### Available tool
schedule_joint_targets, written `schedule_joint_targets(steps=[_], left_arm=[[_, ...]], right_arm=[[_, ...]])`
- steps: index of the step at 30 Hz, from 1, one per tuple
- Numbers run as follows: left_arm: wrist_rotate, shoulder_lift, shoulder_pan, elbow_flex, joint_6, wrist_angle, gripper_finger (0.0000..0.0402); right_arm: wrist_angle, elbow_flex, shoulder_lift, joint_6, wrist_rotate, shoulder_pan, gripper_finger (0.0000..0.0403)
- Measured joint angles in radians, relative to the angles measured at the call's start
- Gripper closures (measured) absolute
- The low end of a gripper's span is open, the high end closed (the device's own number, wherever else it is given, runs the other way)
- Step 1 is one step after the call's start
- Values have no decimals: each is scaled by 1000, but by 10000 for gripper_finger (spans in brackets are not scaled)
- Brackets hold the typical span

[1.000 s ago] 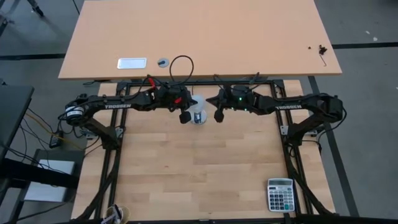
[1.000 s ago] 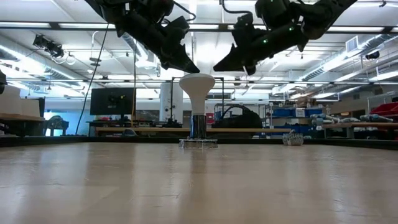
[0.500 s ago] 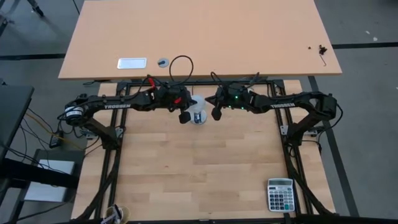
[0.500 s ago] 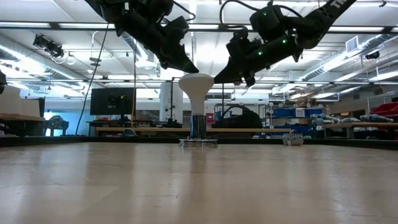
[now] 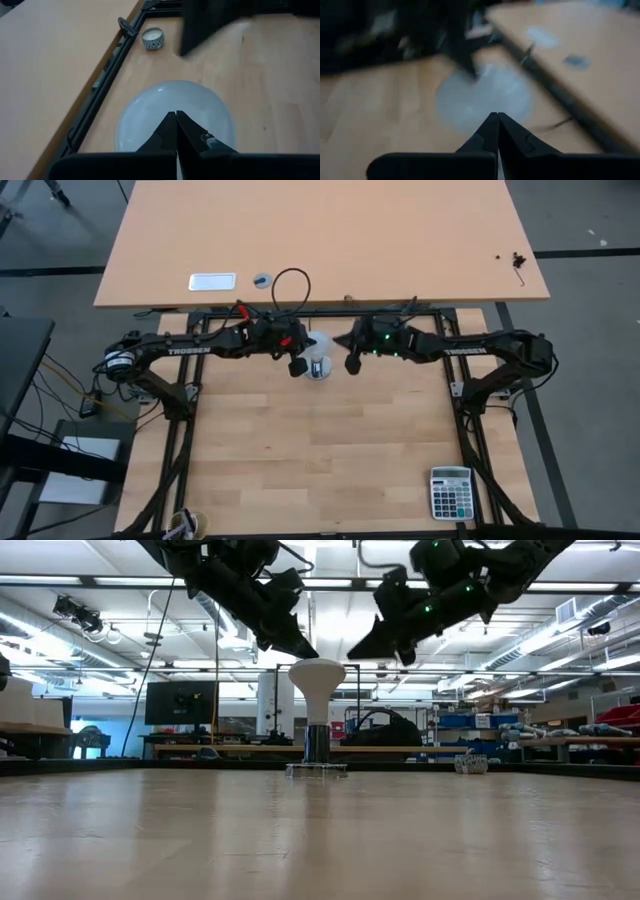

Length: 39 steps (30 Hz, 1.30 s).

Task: Screw lightbulb
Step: Insert the light into the lamp socket

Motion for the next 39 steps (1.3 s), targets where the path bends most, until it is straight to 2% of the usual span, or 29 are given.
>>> schedule_joint_targets(steps=[10,19,24,26,27,32,39], left_arm=[[12,0,0,0,0,0,402],[12,-1,0,0,0,-8,402],[-5,-1,1,-1,-1,-9,402],[-9,0,1,0,-1,3,402],[-9,0,0,1,-1,2,402],[-7,0,0,0,-1,-1,402],[-1,0,-1,0,-1,-2,402]], right_arm=[[69,-2,78,16,-1,-29,391],[65,-1,80,39,-48,-13,391],[60,-1,75,58,-178,-6,391],[54,-1,68,56,-200,7,391],[55,-2,60,54,-189,10,391],[64,0,37,46,38,-12,391],[58,-2,46,57,-21,-51,391]])
